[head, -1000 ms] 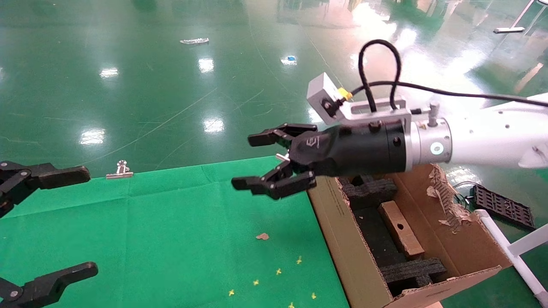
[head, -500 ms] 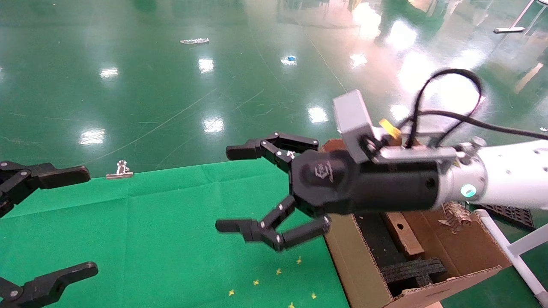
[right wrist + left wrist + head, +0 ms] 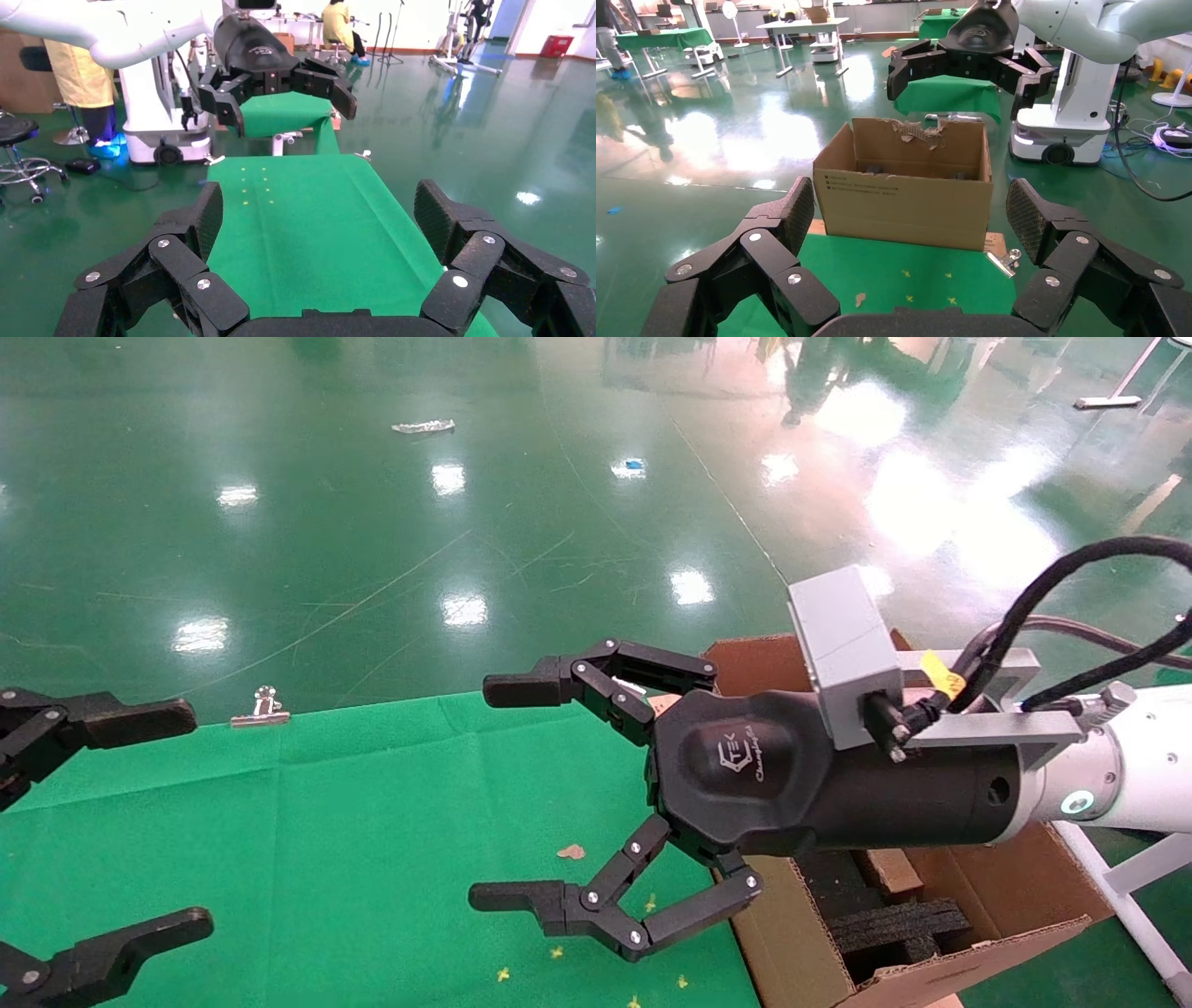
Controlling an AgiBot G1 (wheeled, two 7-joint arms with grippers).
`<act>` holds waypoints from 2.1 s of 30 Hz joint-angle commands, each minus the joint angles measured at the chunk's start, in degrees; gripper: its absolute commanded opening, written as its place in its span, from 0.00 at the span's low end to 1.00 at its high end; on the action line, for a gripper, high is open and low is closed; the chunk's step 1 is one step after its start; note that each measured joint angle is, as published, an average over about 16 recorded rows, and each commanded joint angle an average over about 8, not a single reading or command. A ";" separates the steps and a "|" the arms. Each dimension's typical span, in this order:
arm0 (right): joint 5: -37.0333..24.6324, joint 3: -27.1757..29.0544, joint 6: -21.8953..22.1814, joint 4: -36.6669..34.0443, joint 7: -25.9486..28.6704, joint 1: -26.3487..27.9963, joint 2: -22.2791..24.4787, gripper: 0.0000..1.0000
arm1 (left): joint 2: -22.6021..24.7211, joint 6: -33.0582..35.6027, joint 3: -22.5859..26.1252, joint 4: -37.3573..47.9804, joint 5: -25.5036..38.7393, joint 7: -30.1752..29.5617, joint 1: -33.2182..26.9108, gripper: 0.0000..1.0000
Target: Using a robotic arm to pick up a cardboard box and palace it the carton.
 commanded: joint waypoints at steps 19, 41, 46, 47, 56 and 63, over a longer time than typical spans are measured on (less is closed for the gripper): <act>-0.82 -1.67 0.29 -1.31 0.45 1.62 -0.22 1.00 | 0.00 0.00 0.00 0.00 0.00 0.00 0.00 1.00; -0.99 -1.99 0.36 -1.54 0.53 1.94 -0.30 1.00 | 0.00 0.00 -0.01 0.00 0.02 0.00 0.00 1.00; -1.01 -2.01 0.37 -1.56 0.55 1.95 -0.30 1.00 | 0.00 0.00 -0.01 0.00 0.03 0.00 0.00 1.00; -1.01 -2.01 0.37 -1.56 0.55 1.96 -0.30 1.00 | 0.00 0.00 -0.01 0.00 0.03 0.00 0.00 1.00; -1.02 -2.05 0.37 -1.60 0.56 1.99 -0.30 1.00 | 0.00 0.00 -0.01 0.00 0.03 0.00 0.00 1.00; -1.03 -2.07 0.37 -1.61 0.55 2.01 -0.30 1.00 | 0.00 0.00 -0.01 0.00 0.03 0.00 0.00 1.00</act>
